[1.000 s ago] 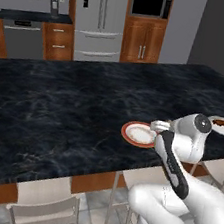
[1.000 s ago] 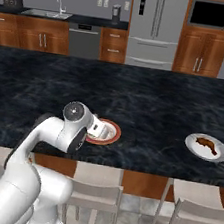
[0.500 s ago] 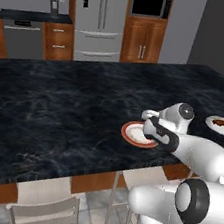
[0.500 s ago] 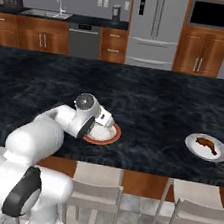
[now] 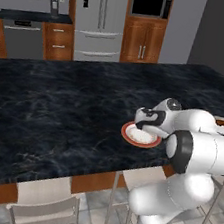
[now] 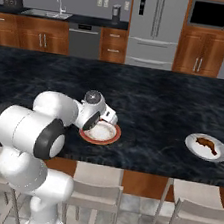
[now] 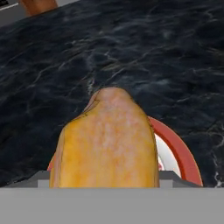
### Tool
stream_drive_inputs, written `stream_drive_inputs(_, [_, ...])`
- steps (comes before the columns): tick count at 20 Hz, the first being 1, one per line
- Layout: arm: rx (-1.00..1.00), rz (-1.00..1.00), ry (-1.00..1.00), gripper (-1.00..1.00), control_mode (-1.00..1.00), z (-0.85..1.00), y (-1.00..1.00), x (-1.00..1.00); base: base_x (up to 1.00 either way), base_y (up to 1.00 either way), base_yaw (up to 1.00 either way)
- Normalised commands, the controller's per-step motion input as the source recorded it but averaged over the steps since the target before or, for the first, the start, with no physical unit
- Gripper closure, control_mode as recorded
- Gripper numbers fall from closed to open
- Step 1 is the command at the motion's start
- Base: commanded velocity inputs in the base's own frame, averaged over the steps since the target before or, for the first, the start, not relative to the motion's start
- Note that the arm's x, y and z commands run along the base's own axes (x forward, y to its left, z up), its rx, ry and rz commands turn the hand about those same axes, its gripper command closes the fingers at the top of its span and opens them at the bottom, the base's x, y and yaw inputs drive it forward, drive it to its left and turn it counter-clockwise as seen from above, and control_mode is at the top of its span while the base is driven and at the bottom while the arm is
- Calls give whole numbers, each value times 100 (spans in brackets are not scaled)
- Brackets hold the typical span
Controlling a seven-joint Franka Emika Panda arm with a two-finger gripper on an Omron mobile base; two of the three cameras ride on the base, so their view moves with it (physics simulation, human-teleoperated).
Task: Take the chicken drumsticks from the pan and place one on each plate on the dining counter.
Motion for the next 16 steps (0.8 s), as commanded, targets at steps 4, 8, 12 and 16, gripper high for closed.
stream_drive_inputs(4, [-8,0,10,100,-100,-68,2,16,0,0,0])
stream_drive_inputs(8, [-5,0,9,100,-100,-52,0,16,0,0,0])
stream_drive_inputs(12, [-1,0,4,100,-100,-31,0,4,0,0,0])
stream_drive_inputs(16, [0,0,5,100,-100,-39,0,1,0,0,0])
